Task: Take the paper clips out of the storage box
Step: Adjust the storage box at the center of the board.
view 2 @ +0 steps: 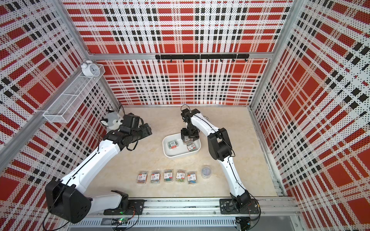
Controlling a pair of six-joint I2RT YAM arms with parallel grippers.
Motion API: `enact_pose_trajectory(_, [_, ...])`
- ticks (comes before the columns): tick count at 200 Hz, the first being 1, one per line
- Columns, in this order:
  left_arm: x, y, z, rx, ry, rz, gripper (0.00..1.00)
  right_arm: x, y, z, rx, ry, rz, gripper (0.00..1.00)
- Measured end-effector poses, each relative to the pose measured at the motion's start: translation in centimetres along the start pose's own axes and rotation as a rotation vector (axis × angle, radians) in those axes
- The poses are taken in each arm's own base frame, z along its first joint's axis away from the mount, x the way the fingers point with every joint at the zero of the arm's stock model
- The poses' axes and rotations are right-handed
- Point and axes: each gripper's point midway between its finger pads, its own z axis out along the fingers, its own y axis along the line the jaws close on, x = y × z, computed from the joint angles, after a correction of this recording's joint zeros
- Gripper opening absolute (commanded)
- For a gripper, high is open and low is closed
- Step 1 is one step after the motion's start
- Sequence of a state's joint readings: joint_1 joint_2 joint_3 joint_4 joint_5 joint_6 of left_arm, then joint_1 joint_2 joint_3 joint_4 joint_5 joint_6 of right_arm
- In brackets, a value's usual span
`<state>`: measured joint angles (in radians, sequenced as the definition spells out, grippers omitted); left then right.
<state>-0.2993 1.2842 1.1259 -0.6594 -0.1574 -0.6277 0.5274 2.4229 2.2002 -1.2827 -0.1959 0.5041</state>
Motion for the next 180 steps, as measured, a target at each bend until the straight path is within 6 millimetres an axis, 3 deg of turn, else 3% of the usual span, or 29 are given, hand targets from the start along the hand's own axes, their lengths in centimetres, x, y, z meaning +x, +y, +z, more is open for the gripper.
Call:
enact_pose_trajectory(97, [0.5, 0.3, 0.3, -0.008, 0.01, 0.001, 0.81, -3.7, -4.1, -1.2, -0.03, -0.073, 0.292, 0.76])
enact_pose_trajectory(146, [0.4, 0.3, 0.2, -0.008, 0.009, 0.001, 0.82, -6.1, -5.1, -3.2, -0.032, -0.157, 0.335, 0.76])
enact_pose_trajectory(180, [0.5, 0.3, 0.3, -0.008, 0.01, 0.002, 0.82, -6.4, -5.7, -4.1, -0.01, -0.176, 0.328, 0.78])
